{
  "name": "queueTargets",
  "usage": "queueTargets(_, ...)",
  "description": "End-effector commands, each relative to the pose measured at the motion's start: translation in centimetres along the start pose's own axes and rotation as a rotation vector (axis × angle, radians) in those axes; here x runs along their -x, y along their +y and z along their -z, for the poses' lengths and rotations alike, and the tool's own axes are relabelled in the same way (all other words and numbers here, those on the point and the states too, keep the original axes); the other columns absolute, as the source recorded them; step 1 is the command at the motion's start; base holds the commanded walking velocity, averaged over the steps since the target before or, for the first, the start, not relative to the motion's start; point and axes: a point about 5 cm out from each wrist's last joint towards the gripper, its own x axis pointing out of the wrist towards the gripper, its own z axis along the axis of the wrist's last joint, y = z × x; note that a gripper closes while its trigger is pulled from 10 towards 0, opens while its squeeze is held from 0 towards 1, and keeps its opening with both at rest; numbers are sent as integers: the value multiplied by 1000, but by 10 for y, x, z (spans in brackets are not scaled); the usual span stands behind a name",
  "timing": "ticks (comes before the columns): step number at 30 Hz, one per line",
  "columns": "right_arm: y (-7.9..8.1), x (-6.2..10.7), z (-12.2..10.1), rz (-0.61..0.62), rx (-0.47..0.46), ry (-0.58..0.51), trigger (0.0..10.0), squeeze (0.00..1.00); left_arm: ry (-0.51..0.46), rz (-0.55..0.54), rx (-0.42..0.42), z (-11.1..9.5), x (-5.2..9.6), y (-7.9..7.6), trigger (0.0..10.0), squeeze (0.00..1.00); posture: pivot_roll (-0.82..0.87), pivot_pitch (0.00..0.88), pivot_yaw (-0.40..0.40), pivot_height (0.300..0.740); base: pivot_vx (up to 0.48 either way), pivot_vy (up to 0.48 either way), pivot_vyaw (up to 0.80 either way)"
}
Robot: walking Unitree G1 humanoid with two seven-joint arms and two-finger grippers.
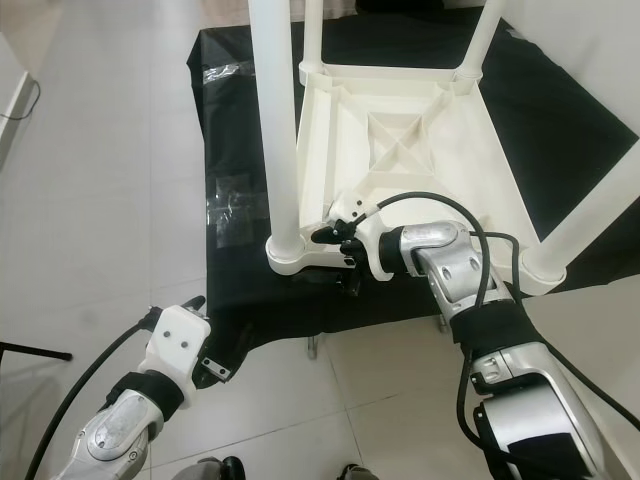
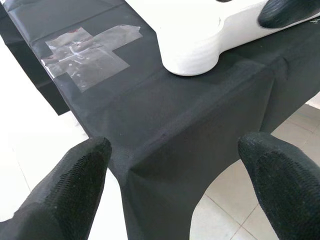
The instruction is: Building children table
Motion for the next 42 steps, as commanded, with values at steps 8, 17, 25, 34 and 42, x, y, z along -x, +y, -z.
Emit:
queueTargets(8, 0, -1, 18, -15, 28, 176, 4549, 0, 14, 56, -20, 5, 1, -5, 10000, 0, 91, 179, -20, 740, 0, 0, 0)
queueTargets(17, -1, -5, 21, 3, 28, 192, 0, 0, 20, 71, -41, 7, 1, -7, 10000, 0, 101, 172, -36, 740, 0, 0, 0)
queueTargets(25, -10, 3, 12, 18, 42, 181, 0, 0, 19, 76, -59, 4, -2, -6, 10000, 0, 109, 219, -92, 740, 0, 0, 0)
queueTargets(34, -16, 11, 8, 57, 50, 176, 0, 0, 14, 76, -64, 1, 0, -5, 10000, 0, 78, 250, -71, 740, 0, 0, 0)
queueTargets(42, -9, 12, 2, 10, 102, 140, 0, 0, 10, 66, -67, 1, -1, -4, 10000, 0, 71, 219, -64, 740, 0, 0, 0)
